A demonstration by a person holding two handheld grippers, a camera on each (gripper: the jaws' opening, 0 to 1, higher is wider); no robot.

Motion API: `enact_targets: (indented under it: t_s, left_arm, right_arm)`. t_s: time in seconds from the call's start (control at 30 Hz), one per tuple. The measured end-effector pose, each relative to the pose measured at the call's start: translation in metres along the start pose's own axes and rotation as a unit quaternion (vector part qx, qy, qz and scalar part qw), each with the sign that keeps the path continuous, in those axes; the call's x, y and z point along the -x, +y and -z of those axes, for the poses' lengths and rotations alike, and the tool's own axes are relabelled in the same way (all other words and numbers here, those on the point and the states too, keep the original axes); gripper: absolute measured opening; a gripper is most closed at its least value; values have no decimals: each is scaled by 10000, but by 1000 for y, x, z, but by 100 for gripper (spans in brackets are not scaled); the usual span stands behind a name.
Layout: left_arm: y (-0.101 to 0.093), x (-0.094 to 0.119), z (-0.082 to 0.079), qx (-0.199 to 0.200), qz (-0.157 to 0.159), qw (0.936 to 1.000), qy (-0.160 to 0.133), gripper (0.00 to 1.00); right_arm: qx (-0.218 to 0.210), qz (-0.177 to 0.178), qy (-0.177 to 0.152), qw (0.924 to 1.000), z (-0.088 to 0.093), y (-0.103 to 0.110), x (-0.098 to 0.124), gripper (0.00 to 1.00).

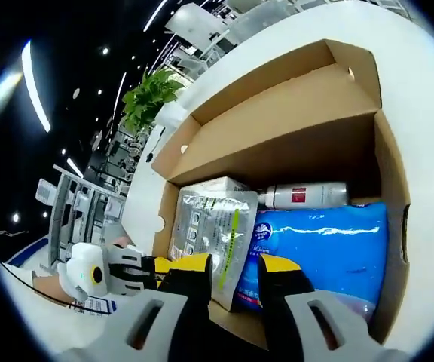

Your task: Operate the shoe box by opening the lid, removing the specified soft item, and placing it in the target area until the item is outside and the box remains undamaged.

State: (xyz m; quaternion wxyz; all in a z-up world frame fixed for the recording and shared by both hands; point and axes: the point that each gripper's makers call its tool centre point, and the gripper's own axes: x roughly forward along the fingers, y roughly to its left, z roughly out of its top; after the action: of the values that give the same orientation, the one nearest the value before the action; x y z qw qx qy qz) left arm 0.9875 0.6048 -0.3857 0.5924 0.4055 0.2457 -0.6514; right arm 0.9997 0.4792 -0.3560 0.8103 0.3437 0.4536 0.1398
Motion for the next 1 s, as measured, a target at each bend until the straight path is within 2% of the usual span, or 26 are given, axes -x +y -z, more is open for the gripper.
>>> enact_targets:
  t_s: [0.37, 0.47, 0.67, 0.83, 0.9, 1.0]
  left_arm:
    - [-1, 1, -1, -4, 3, 10000, -1, 6]
    - [-1, 1, -1, -10, -1, 10000, -5, 6]
    - [-1, 1, 0, -12, 1, 10000, -3, 6]
    - [0, 0, 1, -22, 8, 10000, -2, 6]
    - [0, 0, 0, -27, 9, 10000, -1, 6]
    - [-1, 1, 0, -28, 8, 10000, 4, 6]
  right_arm:
    - [-205, -277, 52, 9994, 4, 13, -2, 21]
    - [-165, -308, 21, 9994, 1, 15, 0, 21]
    - [-433, -624, -82, 9971, -6, 20, 3, 19]
    - [-527, -759, 120, 9957, 1, 23, -4, 17]
    - [-439, -702, 73, 9965, -1, 21, -7, 17]
    - [-438, -787, 90, 9959, -3, 30, -12, 18]
